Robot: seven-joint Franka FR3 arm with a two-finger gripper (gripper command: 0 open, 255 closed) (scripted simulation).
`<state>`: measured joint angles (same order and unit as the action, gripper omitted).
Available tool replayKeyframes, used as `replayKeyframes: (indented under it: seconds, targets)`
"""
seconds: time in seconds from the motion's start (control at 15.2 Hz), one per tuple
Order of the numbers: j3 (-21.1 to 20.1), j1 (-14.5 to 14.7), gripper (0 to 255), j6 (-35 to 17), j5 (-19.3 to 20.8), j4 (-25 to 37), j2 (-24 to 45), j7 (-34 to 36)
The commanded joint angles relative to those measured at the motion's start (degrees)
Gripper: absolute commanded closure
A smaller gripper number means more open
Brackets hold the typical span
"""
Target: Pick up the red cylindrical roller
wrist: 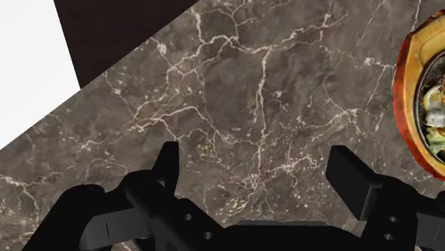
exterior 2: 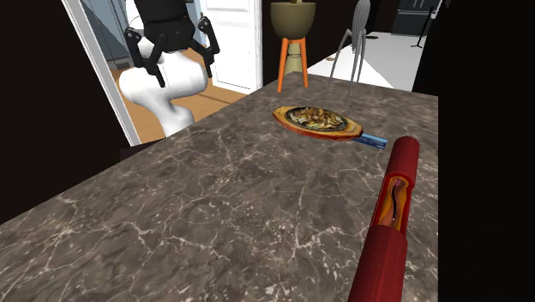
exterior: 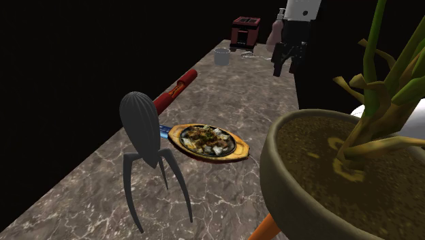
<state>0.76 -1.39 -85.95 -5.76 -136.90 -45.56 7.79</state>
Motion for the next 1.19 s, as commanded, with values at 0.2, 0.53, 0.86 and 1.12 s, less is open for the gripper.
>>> replayKeyframes:
  seconds: [0.2,0.53,0.86,1.12]
  targets:
    - [-4.46,-0.07,0,-2.76,-2.39,1.77,4.11,7.03]
    - [-11.32,-0.72,0,-7.11,-4.67,6.66,12.72,18.62]
    - [-17.34,-1.84,0,-10.59,-4.34,13.84,23.1,30.41]
    - [-21.37,-2.61,0,-12.32,-1.99,21.19,32.51,40.18]
